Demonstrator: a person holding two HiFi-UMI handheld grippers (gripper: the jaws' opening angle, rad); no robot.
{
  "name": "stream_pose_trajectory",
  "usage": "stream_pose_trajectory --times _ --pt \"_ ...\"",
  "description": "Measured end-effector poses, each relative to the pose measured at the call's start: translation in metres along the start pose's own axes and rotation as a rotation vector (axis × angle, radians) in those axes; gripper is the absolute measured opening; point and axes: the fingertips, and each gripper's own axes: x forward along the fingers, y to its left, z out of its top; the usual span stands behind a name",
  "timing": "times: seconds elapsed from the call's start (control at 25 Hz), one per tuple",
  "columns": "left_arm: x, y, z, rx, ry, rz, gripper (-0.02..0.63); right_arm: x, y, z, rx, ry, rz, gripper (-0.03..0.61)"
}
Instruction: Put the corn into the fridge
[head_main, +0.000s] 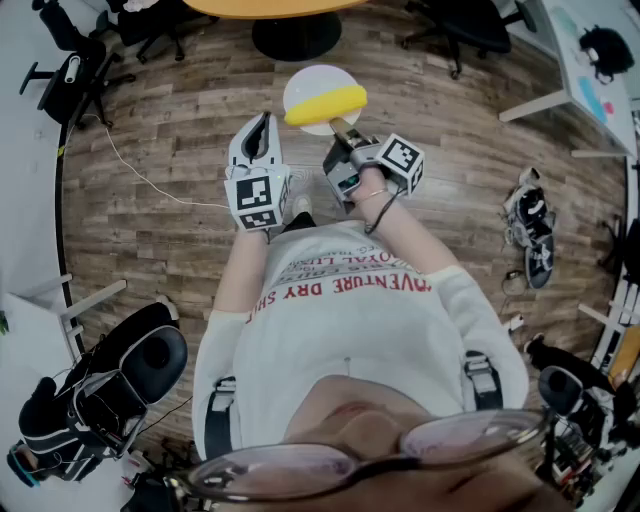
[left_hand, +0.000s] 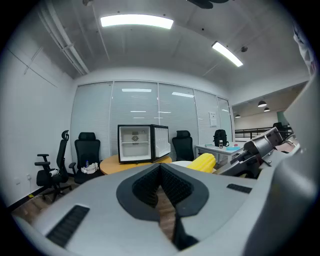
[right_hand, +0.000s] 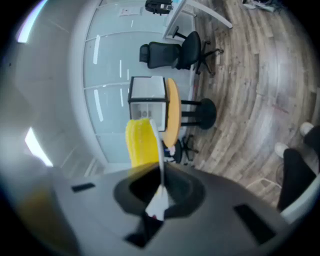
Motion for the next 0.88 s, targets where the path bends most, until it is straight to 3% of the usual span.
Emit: stream_pose_trajectory --times 0.64,0.88 --pt "0.01 -0.002 -0.016 -0.007 0.012 -0.003 0.026 0.006 -0.003 0.002 -0.041 0.008 0.023 0.034" --pt "0.049 0.059 -0.018 -0.028 0.028 -0.041 0.025 0.073 0.019 -0.007 -0.067 -0.024 0.024 0.034"
